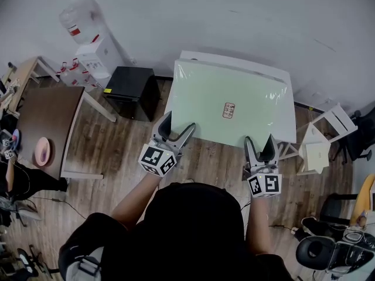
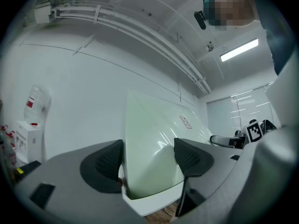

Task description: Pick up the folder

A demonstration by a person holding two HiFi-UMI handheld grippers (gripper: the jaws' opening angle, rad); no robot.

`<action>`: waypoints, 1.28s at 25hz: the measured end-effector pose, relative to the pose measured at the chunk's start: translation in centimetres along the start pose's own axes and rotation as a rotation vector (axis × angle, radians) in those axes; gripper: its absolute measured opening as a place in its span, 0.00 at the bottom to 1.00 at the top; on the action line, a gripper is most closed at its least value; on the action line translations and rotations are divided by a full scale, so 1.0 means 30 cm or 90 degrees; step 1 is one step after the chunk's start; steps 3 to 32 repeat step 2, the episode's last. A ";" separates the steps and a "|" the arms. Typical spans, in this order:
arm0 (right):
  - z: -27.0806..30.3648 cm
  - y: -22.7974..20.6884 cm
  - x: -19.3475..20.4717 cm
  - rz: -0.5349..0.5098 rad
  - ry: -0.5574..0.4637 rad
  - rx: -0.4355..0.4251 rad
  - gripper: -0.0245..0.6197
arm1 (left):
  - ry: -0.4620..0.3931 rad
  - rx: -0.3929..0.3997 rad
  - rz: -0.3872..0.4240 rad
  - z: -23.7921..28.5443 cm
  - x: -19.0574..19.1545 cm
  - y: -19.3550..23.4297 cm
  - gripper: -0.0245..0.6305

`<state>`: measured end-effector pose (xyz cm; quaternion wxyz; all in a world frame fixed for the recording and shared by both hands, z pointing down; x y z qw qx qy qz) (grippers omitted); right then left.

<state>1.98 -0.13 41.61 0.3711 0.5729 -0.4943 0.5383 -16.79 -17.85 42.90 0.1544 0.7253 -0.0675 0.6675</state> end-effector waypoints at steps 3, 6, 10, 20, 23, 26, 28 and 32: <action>0.013 0.018 0.011 0.000 0.003 0.001 0.57 | 0.002 -0.001 -0.003 -0.008 0.005 0.023 0.56; 0.013 0.018 0.011 0.000 0.003 0.001 0.57 | 0.002 -0.001 -0.003 -0.008 0.005 0.023 0.56; 0.013 0.018 0.011 0.000 0.003 0.001 0.57 | 0.002 -0.001 -0.003 -0.008 0.005 0.023 0.56; 0.013 0.018 0.011 0.000 0.003 0.001 0.57 | 0.002 -0.001 -0.003 -0.008 0.005 0.023 0.56; 0.013 0.018 0.011 0.000 0.003 0.001 0.57 | 0.002 -0.001 -0.003 -0.008 0.005 0.023 0.56; 0.013 0.018 0.011 0.000 0.003 0.001 0.57 | 0.002 -0.001 -0.003 -0.008 0.005 0.023 0.56; 0.013 0.018 0.011 0.000 0.003 0.001 0.57 | 0.002 -0.001 -0.003 -0.008 0.005 0.023 0.56; 0.013 0.018 0.011 0.000 0.003 0.001 0.57 | 0.002 -0.001 -0.003 -0.008 0.005 0.023 0.56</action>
Point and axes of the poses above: the fingertips, and each gripper's own axes: z forward along the fingers, y to its left, x out of its underside, the point moved 1 cm from there along -z, backward along the fingers, and after that the axes turned 2 degrees about x, right-handed, at the moved point
